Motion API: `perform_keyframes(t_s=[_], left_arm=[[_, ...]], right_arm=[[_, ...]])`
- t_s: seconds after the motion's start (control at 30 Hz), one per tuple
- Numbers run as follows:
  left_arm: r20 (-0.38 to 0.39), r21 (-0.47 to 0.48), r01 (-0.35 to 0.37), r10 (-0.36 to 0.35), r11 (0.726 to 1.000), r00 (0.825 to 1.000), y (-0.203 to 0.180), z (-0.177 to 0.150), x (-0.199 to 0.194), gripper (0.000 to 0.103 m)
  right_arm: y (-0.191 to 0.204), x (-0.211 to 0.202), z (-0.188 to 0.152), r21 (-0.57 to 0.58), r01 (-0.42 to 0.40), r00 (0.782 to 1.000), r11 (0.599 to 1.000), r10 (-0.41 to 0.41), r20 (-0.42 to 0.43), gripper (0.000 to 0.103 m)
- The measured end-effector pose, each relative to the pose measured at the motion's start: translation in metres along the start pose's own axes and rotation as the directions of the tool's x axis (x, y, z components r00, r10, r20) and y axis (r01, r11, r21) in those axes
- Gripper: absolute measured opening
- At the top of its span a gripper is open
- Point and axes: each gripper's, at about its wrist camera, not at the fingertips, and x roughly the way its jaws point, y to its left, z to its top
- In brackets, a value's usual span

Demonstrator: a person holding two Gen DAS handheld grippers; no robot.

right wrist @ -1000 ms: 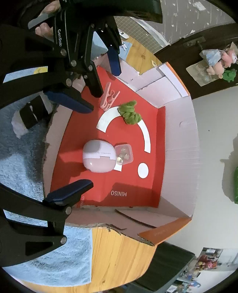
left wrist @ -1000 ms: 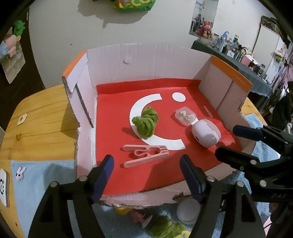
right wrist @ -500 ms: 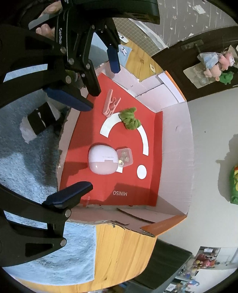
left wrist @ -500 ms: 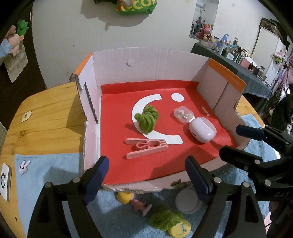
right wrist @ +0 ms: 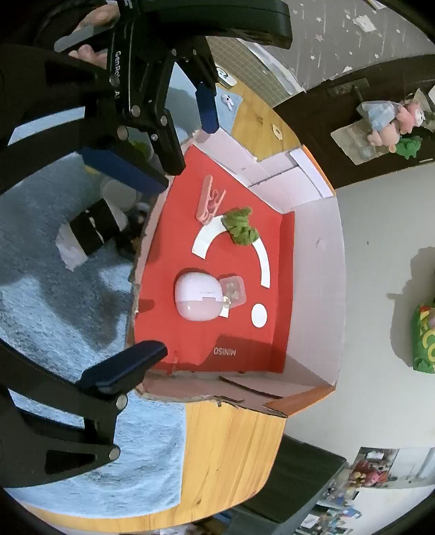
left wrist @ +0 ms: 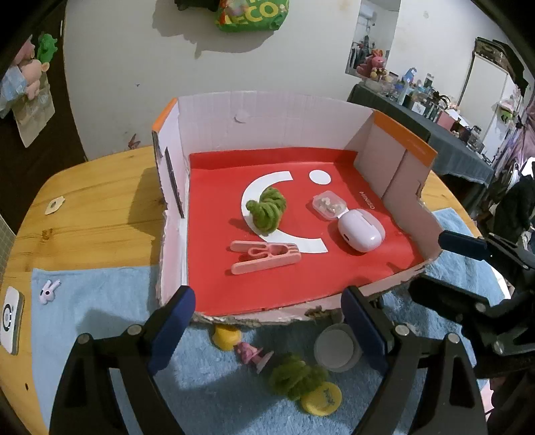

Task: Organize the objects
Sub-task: 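Lift both open tools out of the box back over the towel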

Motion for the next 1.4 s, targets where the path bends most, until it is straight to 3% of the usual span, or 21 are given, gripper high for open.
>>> perform_keyframes(t_s=[1.03, 1.13, 1.4], left_arm=[[0.011, -0.018, 0.002, -0.002, 1.0, 1.0, -0.003, -0.041, -0.026, 0.091], [0.009, -0.018, 0.002, -0.002, 1.0, 1.0, -0.004, -0.043, -0.026, 0.091], [-0.008, -0.026, 0.006, -0.006, 1.0, 1.0, -0.004, -0.056, -0.024, 0.091]], right_arm=[[0.011, -0.026, -0.041, 0.01, -0.008, 1.0, 1.0, 0.008, 0.028, 0.093], [0.01, -0.026, -0.046, 0.016, -0.012, 1.0, 1.0, 0.011, 0.028, 0.099], [0.011, -0.026, -0.056, 0.021, -0.017, 1.0, 1.0, 0.017, 0.018, 0.099]])
